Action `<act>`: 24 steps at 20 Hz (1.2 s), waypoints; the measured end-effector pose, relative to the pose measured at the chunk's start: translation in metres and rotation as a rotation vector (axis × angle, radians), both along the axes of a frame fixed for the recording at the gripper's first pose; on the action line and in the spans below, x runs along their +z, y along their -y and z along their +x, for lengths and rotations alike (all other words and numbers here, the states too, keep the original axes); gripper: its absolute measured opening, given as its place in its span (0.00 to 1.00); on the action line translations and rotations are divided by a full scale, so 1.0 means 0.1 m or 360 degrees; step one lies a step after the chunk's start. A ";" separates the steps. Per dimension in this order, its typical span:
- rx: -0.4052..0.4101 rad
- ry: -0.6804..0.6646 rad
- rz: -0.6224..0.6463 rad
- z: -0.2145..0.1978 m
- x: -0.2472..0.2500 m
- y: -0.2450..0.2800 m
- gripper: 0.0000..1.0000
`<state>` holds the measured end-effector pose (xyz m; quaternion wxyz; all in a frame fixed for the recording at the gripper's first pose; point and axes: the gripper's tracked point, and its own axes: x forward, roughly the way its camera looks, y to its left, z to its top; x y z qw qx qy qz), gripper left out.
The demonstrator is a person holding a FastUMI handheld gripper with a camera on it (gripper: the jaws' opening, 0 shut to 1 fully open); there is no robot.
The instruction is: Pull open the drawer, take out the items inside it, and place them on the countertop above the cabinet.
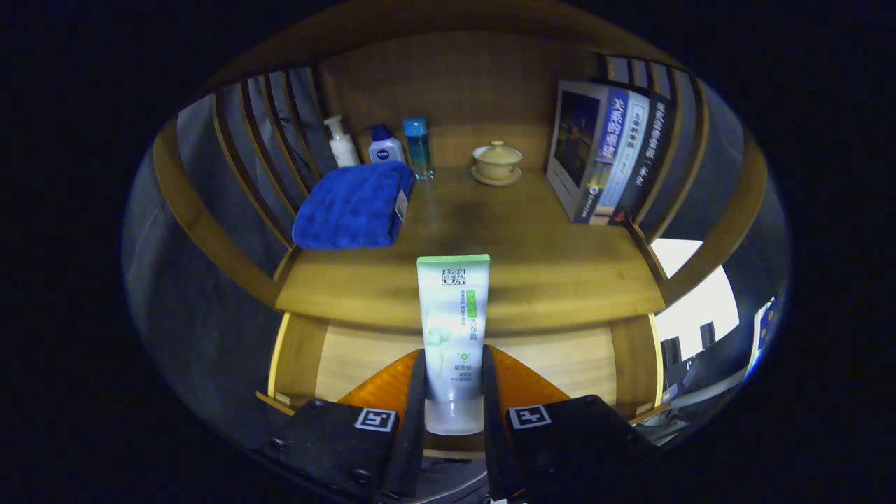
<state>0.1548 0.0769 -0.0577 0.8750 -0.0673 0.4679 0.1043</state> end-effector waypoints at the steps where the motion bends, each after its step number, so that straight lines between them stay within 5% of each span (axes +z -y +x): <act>1: 0.0005 0.0019 -0.0029 0.12 0.02 -0.02 0.45; 11: -0.0089 0.0180 -0.0168 1.32 -0.18 -0.14 0.45; 19: -0.0163 0.0224 -0.0126 1.45 -0.30 -0.13 0.51; 24: -0.0170 0.0409 -0.0098 1.51 -0.03 -0.09 0.67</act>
